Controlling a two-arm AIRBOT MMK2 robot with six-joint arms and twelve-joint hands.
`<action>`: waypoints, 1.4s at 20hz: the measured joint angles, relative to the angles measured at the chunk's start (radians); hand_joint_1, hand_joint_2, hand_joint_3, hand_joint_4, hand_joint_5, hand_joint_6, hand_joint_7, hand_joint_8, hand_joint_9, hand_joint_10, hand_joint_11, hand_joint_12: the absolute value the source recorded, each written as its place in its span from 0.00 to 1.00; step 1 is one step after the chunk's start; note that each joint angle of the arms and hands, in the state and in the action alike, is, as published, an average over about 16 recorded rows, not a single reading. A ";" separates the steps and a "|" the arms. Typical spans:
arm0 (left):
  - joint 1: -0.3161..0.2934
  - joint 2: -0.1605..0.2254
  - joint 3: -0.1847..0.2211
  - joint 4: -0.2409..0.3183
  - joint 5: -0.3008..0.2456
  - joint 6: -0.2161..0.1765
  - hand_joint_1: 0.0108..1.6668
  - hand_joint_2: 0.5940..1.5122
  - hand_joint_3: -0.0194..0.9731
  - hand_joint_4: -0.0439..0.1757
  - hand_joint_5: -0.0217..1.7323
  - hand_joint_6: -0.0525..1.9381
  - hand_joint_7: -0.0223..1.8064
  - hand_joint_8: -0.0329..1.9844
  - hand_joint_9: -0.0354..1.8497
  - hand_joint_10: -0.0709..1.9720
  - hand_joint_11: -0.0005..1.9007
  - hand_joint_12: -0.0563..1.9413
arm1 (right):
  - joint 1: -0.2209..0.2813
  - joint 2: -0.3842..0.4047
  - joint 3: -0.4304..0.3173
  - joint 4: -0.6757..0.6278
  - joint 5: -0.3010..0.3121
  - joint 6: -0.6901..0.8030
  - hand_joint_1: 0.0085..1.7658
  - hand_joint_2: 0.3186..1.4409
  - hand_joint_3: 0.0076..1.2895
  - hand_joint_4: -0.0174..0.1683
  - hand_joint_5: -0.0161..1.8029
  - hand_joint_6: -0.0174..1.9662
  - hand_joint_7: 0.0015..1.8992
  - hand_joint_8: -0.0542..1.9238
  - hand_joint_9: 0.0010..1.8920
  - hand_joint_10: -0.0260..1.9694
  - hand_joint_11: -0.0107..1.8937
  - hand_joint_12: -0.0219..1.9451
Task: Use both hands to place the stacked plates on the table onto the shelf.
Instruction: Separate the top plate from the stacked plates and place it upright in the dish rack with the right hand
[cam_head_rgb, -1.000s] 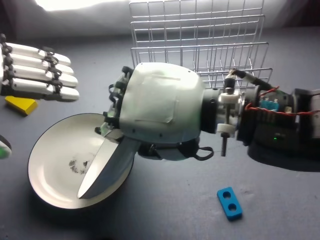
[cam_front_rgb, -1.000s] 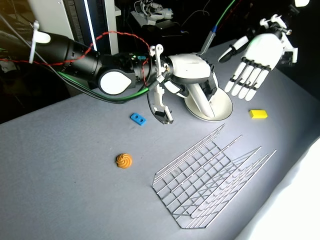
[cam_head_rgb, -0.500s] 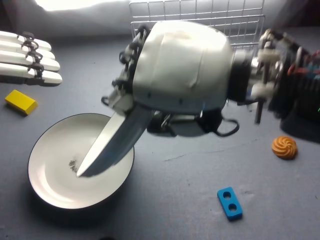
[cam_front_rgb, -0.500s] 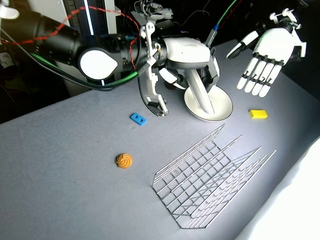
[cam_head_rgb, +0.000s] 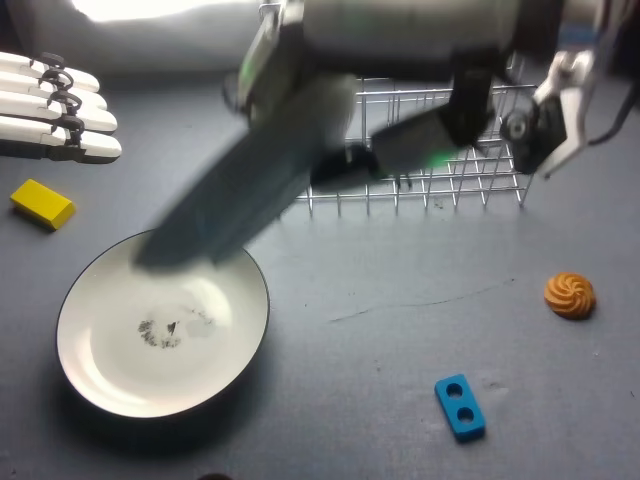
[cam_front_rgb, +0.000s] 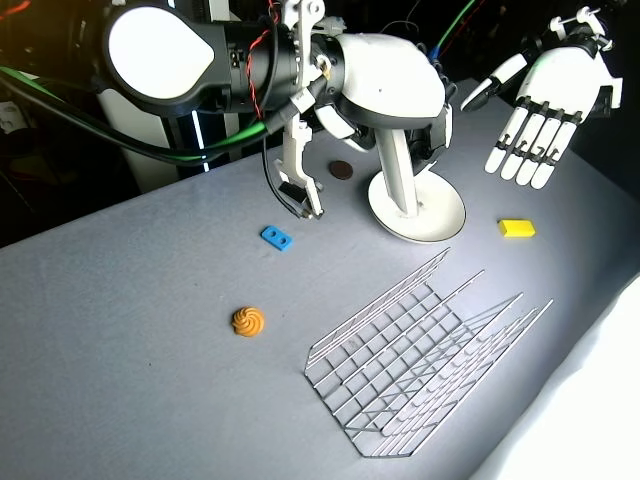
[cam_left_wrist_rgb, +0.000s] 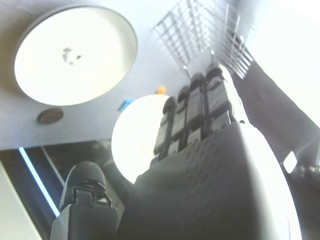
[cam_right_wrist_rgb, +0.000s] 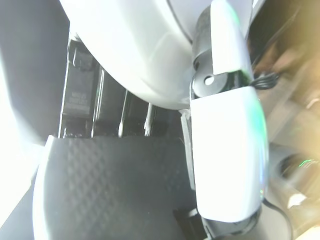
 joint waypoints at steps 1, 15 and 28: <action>-0.003 0.000 0.000 0.003 -0.001 -0.001 0.00 0.58 0.04 0.23 0.02 0.03 0.02 0.01 0.03 0.04 0.01 0.03 | 0.018 0.008 0.003 -0.025 -0.015 0.059 0.67 0.60 0.00 0.19 0.55 0.49 0.58 0.42 0.67 0.03 0.48 0.50; -0.016 0.000 -0.003 0.017 -0.003 0.001 0.00 0.58 0.04 0.23 0.03 0.03 0.02 0.01 0.03 0.04 0.01 0.03 | 0.147 0.107 0.064 -0.326 -0.019 0.583 0.67 0.60 0.00 0.17 0.55 0.48 0.58 0.41 0.67 0.02 0.48 0.50; -0.016 0.000 -0.003 0.020 -0.004 0.007 0.00 0.58 0.04 0.23 0.03 0.03 0.02 0.02 0.03 0.04 0.01 0.03 | 0.189 0.129 0.165 -0.790 0.000 1.198 0.72 0.60 0.00 0.14 0.55 0.48 0.57 0.41 0.63 0.12 0.48 0.53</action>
